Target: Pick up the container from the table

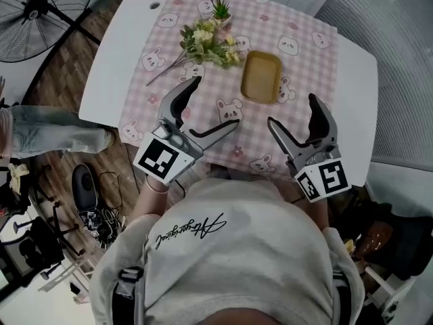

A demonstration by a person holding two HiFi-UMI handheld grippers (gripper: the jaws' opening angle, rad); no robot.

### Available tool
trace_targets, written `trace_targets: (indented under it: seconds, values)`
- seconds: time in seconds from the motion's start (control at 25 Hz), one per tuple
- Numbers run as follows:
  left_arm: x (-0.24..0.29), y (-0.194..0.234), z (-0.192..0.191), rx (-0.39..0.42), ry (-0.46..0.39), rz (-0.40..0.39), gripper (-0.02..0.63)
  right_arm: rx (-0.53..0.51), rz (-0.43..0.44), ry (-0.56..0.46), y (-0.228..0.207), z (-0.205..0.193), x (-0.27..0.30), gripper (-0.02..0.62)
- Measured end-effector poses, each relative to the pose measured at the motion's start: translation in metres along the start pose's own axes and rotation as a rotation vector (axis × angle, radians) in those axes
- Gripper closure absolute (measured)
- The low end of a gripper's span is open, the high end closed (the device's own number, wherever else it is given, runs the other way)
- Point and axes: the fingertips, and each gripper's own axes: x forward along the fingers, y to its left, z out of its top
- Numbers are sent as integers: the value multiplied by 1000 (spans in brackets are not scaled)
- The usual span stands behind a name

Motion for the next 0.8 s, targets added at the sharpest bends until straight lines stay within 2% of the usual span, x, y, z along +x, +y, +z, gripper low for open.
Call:
trace_targets:
  seconds: [0.44, 0.8]
  values:
    - [39, -1, -57, 3, 117, -56, 156, -2, 51, 151, -18, -65, 25, 155]
    - [66, 2, -105, -34, 213, -73, 156, -14, 62, 290, -34, -117, 45, 153]
